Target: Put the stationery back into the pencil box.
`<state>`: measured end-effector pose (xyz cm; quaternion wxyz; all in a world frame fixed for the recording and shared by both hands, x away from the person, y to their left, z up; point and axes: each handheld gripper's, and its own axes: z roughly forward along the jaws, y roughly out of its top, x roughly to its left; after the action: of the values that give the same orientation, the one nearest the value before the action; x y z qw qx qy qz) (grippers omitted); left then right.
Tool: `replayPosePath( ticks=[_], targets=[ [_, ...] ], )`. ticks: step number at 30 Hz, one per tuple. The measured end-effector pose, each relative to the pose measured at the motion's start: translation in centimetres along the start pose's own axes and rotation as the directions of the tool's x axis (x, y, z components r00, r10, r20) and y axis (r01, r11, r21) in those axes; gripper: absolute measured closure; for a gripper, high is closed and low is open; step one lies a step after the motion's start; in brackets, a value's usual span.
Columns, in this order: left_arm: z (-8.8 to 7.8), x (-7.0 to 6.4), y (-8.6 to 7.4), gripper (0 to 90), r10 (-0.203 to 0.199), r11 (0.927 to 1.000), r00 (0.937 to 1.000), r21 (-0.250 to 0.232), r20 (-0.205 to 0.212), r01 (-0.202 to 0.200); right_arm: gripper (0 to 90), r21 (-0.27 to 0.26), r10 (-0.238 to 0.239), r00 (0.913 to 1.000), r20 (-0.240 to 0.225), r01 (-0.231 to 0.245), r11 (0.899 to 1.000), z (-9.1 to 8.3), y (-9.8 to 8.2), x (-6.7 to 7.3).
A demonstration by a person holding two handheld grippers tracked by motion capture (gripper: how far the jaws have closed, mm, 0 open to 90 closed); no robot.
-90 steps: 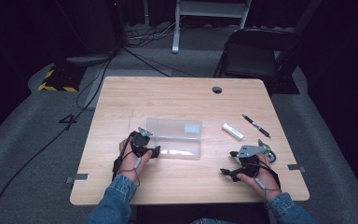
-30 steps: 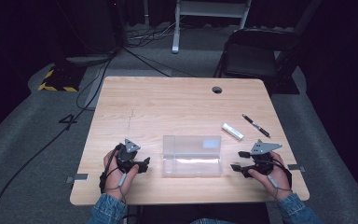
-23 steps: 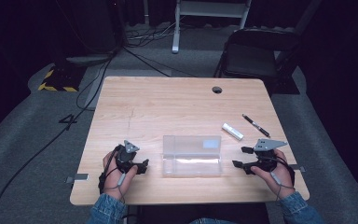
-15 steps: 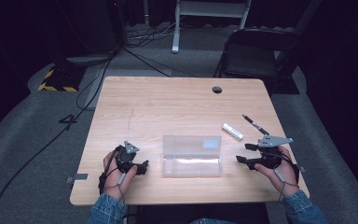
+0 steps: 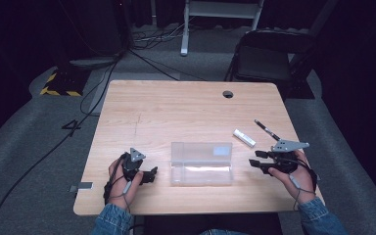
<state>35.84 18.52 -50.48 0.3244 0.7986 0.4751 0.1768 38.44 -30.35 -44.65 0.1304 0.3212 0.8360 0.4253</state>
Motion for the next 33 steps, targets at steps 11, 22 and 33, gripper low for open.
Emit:
replayPosePath(
  ticks=[11,22,33],
  targets=[
    [0.2,0.1,0.1,8.4,-0.001,1.0,1.0,0.004,-0.002,0.001,46.4,0.008,0.005,0.9991,0.043,-0.005,1.0,-0.3,1.4,-1.8],
    [0.3,0.2,0.2,6.4,0.003,0.9999,1.0,0.01,-0.004,-0.003,54.7,0.111,0.036,0.9921,0.12,-0.05,0.993,-0.1,4.0,-6.0],
    [0.3,0.2,0.2,6.3,0.003,0.9999,1.0,0.01,-0.004,-0.003,62.2,0.156,0.052,0.9868,0.153,-0.076,0.985,2.1,4.9,-9.9]
  ],
)
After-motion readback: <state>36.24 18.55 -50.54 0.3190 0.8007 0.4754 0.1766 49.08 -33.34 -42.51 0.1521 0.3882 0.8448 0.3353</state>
